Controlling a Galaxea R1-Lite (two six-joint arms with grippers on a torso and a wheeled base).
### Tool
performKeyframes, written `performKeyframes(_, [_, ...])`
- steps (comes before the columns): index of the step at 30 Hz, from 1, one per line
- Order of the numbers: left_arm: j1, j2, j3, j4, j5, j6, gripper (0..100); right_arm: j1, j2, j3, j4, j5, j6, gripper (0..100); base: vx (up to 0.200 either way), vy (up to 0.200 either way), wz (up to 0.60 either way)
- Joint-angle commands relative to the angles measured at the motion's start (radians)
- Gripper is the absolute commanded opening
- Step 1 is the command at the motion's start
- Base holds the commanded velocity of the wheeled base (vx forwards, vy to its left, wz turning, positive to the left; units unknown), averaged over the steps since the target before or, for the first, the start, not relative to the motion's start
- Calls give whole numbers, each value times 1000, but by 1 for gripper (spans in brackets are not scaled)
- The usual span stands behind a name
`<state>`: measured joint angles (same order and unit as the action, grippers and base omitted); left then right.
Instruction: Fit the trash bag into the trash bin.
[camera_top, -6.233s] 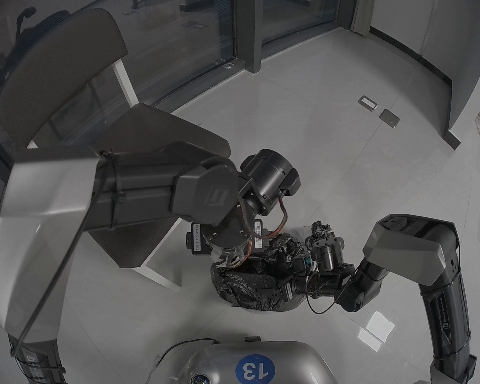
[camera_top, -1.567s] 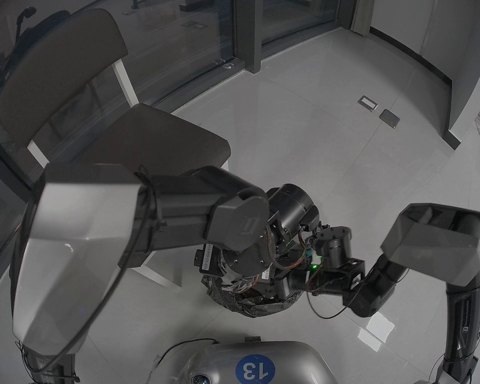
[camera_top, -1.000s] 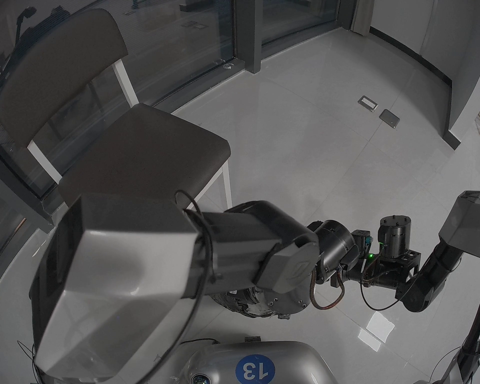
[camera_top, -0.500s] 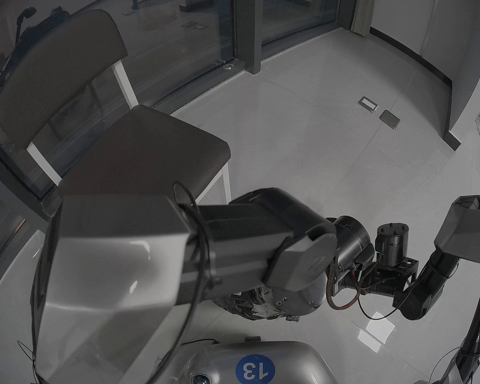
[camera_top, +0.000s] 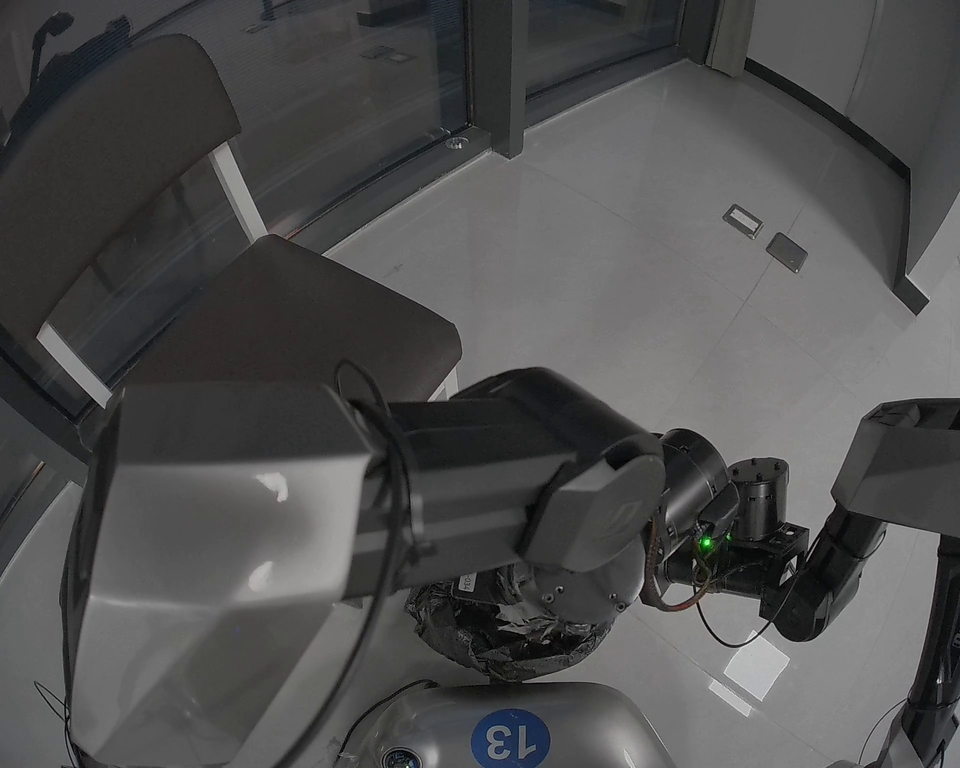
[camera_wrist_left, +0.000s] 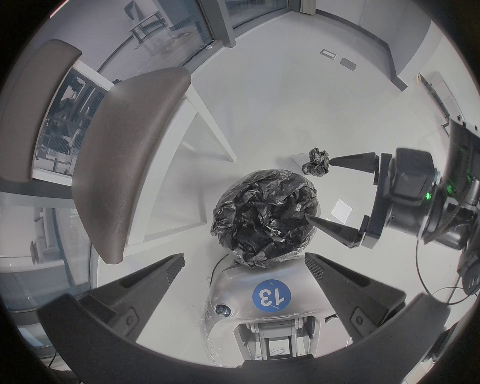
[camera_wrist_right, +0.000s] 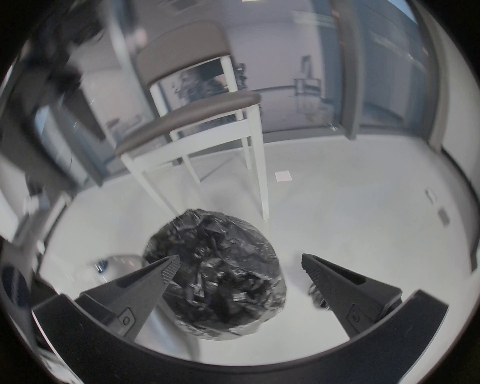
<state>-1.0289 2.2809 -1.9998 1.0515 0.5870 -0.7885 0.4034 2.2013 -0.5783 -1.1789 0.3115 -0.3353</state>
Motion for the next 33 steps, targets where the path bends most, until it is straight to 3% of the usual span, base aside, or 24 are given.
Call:
performKeyframes(1, [3, -4, 0, 13, -4, -5, 100, -17, 175, -92, -1, -5, -217, 100, 0, 0, 0])
performKeyframes(9, [3, -24, 0, 21, -4, -20, 100, 35, 295, -204, 1, -6, -222, 100, 0, 0, 0])
performKeyframes(22, [13, -55, 0, 38, -4, -18, 100, 34, 362, -321, 41, -12, -248, 100, 0, 0, 0])
performKeyframes(29, [15, -69, 0, 56, -3, -18, 100, 32, 370, -339, 44, -65, -271, 100, 0, 0, 0])
performKeyframes(33, [13, -70, 0, 58, -3, -17, 100, 48, 376, -356, 47, -137, -277, 100, 0, 0, 0])
